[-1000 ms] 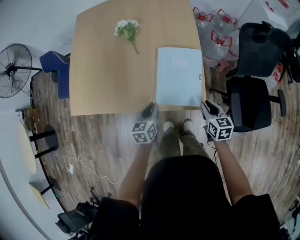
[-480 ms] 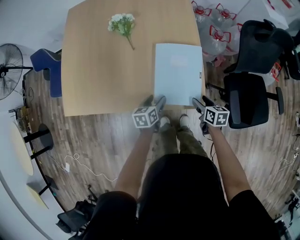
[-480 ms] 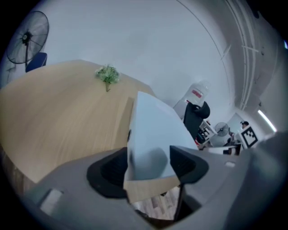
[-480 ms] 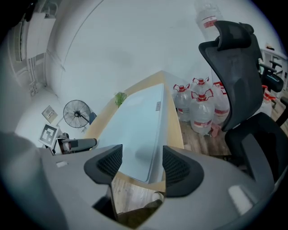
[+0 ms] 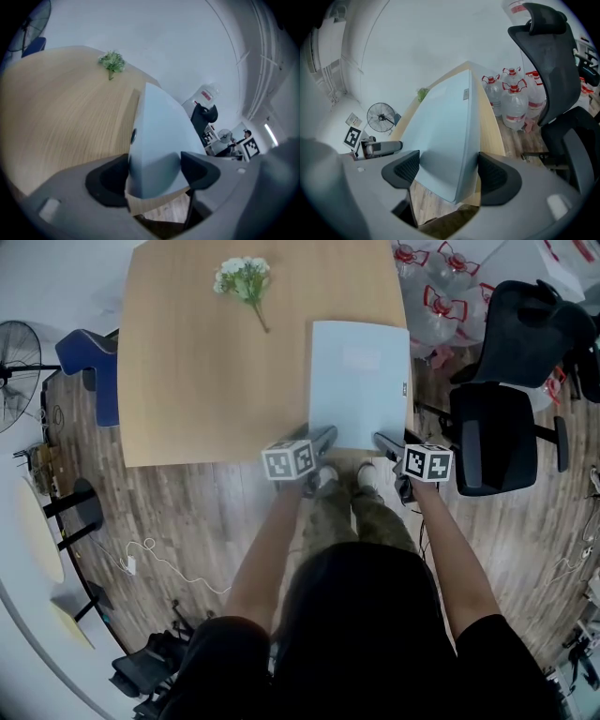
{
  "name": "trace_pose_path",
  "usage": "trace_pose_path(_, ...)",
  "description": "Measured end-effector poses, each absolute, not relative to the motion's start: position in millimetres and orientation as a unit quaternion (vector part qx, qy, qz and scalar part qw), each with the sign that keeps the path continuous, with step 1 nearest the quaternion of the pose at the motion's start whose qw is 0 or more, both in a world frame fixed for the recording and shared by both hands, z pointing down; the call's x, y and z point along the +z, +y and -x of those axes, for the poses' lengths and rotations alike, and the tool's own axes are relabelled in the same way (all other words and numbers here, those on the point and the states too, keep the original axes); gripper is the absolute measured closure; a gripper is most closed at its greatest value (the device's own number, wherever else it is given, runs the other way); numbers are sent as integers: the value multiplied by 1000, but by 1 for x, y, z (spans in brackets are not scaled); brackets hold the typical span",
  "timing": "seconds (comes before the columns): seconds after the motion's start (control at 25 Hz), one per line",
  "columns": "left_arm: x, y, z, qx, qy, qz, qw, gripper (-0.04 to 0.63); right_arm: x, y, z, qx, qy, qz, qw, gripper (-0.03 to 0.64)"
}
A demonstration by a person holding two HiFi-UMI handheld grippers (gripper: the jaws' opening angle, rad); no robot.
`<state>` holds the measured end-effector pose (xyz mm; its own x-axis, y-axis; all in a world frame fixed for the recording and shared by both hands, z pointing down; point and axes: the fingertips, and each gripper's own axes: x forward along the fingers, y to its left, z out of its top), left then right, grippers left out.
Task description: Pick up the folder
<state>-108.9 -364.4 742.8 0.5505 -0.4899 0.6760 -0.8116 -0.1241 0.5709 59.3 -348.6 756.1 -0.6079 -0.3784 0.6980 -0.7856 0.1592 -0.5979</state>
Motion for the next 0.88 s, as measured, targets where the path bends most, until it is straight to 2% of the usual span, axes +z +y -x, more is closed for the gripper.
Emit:
trace_pose_path(0.44, 758, -367, 107, 152, -403, -724, 539, 218, 763, -355, -53, 537, -724, -379, 210, 187)
trace_pose_path(0.88, 745, -345, 94, 137, -446, -730, 500, 227, 752, -338, -67, 501, -746, -393, 198, 215)
